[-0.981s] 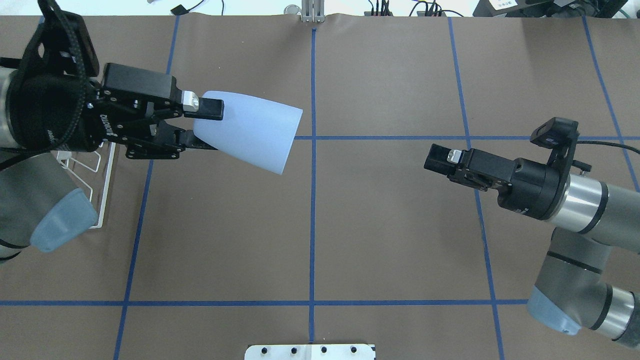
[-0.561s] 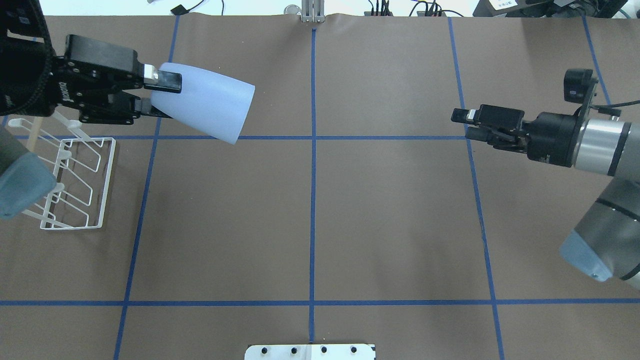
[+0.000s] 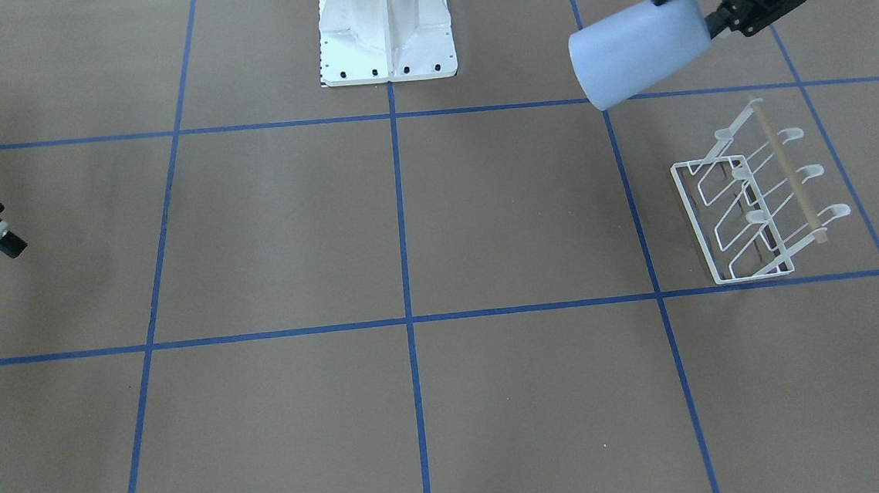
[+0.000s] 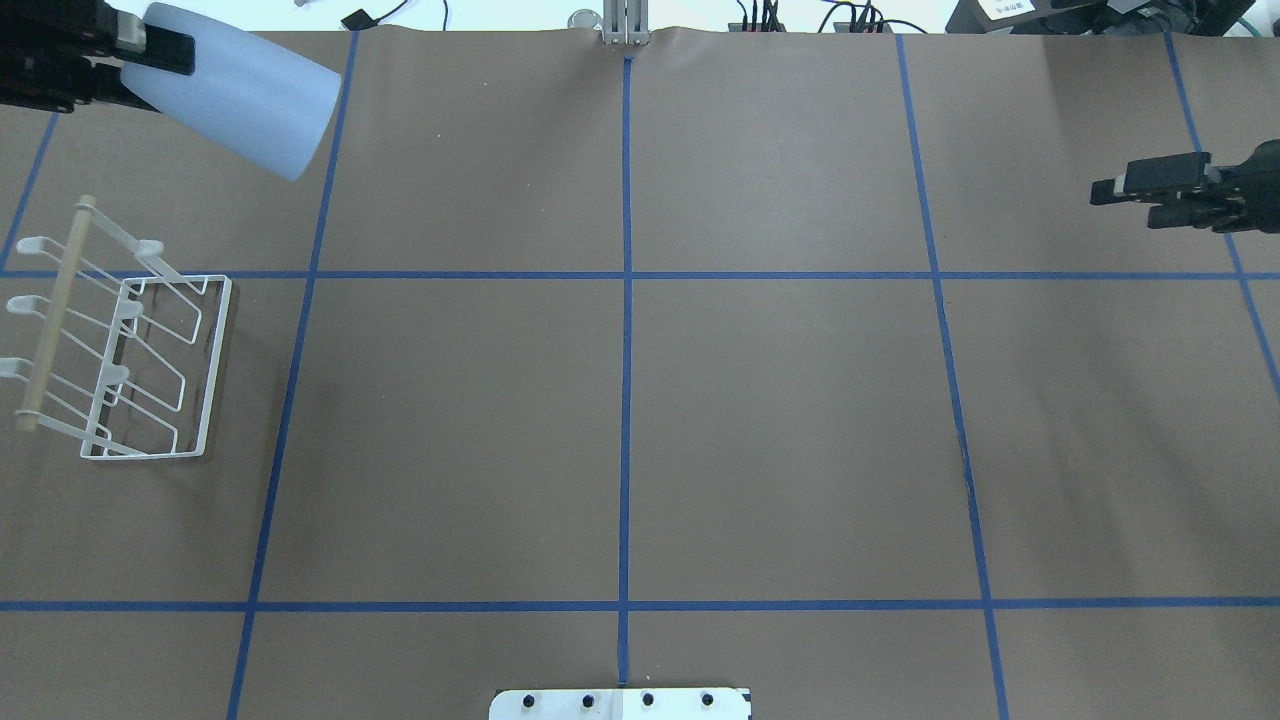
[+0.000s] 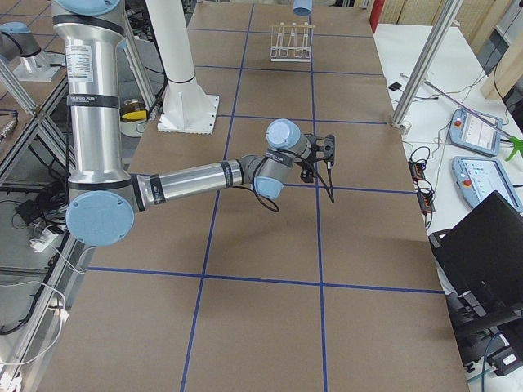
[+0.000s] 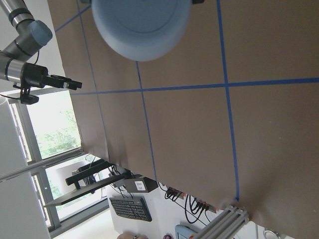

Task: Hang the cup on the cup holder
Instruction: 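Carry the cup with the left gripper toward the wire rack while the right arm retracts, then lower the cup with the left gripper onto a hook of the wire rack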

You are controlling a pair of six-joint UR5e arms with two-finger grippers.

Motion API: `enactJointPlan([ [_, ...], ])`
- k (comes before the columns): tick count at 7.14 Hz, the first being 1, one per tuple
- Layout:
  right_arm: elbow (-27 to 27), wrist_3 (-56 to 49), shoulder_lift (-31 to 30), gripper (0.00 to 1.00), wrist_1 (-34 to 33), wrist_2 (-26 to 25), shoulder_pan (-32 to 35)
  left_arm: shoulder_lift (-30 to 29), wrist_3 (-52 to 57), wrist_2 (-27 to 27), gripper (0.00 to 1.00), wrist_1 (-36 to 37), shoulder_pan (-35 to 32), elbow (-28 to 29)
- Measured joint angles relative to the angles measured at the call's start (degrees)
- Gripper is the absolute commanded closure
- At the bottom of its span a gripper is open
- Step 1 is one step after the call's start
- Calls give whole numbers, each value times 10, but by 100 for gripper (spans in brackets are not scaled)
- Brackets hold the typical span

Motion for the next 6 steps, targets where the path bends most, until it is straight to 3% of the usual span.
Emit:
enactJointPlan([
  [3,-1,-331,-33,0,-236,8,88,48,184,3,100,87,-25,-2],
  [6,3,-615,-33,0,-482,0,173,65,297,17,100,162,-36,-5],
])
